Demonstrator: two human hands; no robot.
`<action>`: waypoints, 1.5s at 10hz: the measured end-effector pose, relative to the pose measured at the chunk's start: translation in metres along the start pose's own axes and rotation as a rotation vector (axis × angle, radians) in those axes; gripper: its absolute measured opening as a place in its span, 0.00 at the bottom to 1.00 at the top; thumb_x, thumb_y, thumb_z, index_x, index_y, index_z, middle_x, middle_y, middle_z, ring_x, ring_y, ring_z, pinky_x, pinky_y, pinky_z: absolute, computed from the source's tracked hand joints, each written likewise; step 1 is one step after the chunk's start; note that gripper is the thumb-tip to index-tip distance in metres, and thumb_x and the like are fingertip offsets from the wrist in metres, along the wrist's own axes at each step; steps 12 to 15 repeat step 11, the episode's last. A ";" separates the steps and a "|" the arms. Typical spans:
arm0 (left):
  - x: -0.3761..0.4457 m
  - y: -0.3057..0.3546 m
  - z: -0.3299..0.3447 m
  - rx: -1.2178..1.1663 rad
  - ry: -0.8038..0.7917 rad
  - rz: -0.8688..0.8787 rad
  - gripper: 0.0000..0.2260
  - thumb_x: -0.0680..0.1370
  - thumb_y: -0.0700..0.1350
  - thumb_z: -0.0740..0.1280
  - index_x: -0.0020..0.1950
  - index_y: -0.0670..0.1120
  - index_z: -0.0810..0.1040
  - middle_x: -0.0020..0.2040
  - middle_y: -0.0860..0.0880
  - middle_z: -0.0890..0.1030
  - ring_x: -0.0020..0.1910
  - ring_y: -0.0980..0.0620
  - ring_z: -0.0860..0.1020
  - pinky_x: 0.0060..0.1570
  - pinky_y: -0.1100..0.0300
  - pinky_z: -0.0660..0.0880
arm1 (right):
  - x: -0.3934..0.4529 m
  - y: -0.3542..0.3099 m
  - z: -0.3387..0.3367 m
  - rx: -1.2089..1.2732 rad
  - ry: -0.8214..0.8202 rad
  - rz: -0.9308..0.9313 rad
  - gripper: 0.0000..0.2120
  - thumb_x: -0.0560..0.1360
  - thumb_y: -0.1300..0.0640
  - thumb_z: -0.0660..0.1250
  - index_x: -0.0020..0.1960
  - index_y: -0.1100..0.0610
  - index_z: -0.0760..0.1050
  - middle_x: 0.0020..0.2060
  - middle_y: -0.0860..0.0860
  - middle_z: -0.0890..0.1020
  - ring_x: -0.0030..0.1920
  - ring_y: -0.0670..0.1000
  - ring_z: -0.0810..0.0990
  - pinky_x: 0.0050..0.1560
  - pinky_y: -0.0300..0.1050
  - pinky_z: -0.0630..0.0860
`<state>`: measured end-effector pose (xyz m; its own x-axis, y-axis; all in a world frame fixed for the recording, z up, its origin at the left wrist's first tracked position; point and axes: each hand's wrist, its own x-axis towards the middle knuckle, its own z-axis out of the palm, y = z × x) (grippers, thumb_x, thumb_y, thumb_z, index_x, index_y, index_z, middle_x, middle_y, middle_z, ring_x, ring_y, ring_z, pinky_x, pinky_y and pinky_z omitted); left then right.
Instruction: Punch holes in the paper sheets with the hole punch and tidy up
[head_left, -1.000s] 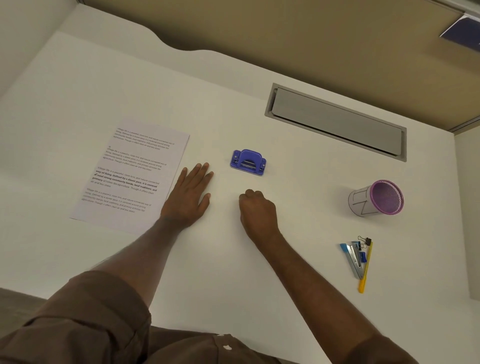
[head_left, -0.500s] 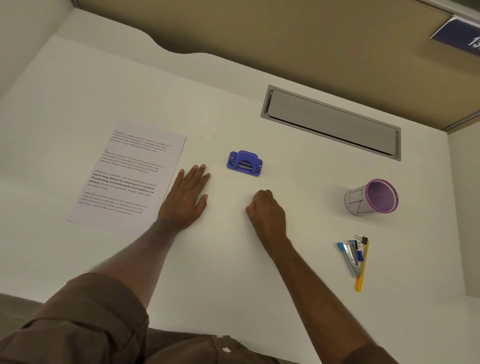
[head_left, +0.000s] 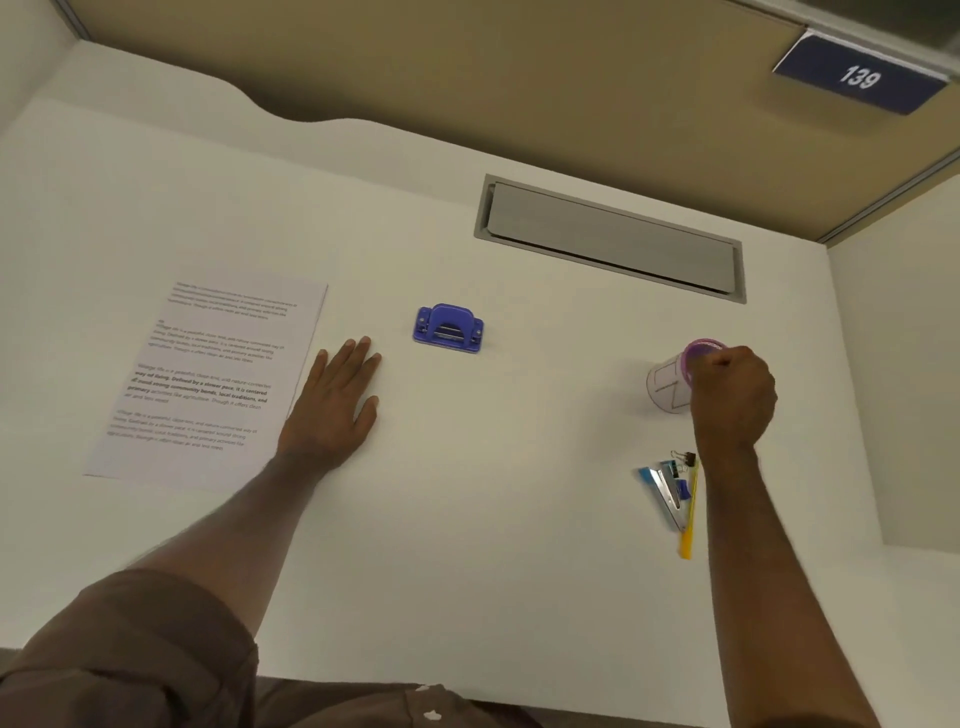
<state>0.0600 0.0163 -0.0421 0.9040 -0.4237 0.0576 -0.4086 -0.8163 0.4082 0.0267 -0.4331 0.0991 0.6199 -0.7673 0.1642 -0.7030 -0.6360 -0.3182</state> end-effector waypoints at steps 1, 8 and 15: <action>0.000 0.001 -0.001 -0.006 0.003 0.004 0.27 0.81 0.50 0.53 0.80 0.42 0.62 0.82 0.45 0.59 0.81 0.46 0.57 0.80 0.42 0.52 | 0.008 0.014 -0.002 -0.036 -0.037 -0.060 0.15 0.80 0.62 0.57 0.52 0.69 0.79 0.47 0.66 0.83 0.47 0.67 0.83 0.44 0.53 0.79; 0.000 0.006 -0.007 0.012 -0.025 -0.013 0.27 0.81 0.50 0.53 0.80 0.42 0.62 0.82 0.45 0.60 0.81 0.45 0.57 0.80 0.41 0.53 | 0.025 0.031 -0.019 0.089 -0.079 -0.045 0.12 0.78 0.62 0.62 0.50 0.66 0.84 0.45 0.64 0.86 0.47 0.63 0.84 0.42 0.41 0.71; 0.000 0.014 -0.011 0.042 -0.030 -0.007 0.28 0.81 0.50 0.51 0.79 0.40 0.63 0.81 0.43 0.60 0.81 0.43 0.59 0.80 0.40 0.53 | 0.023 0.028 -0.021 0.180 -0.078 -0.120 0.15 0.79 0.63 0.58 0.54 0.65 0.83 0.50 0.62 0.86 0.50 0.61 0.84 0.45 0.43 0.75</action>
